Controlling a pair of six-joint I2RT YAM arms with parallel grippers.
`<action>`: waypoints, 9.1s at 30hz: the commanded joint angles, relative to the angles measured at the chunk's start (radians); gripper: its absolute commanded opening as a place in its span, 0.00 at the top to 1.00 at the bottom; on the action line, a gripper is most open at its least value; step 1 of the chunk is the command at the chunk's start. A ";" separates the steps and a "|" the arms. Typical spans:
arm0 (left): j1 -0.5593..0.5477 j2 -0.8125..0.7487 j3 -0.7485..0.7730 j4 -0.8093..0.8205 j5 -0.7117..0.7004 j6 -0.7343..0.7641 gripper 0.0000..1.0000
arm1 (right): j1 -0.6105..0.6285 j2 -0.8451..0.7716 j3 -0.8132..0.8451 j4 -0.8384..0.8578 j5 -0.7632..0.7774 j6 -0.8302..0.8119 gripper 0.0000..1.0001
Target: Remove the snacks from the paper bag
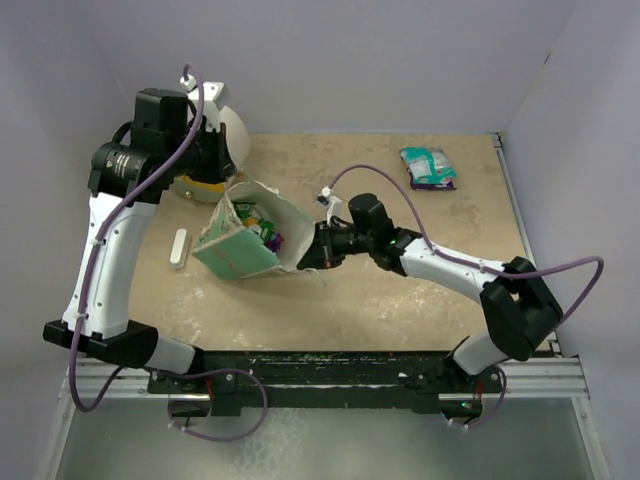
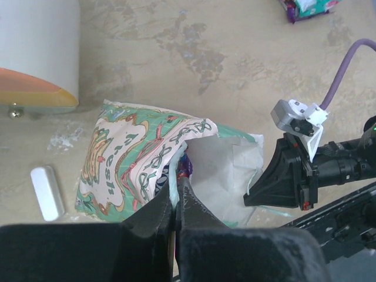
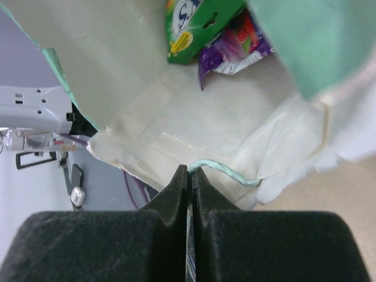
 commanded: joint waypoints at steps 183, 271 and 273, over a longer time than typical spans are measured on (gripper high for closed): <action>0.005 -0.344 -0.587 0.201 0.233 -0.422 1.00 | -0.600 -0.004 0.457 -0.114 0.880 0.235 1.00; 0.005 -0.387 -0.627 0.218 0.285 -0.396 1.00 | -0.320 -0.165 0.075 0.150 0.230 -0.316 0.42; 0.006 -0.392 -0.642 0.221 0.292 -0.396 1.00 | -0.234 -0.232 -0.008 0.242 0.174 -0.357 0.42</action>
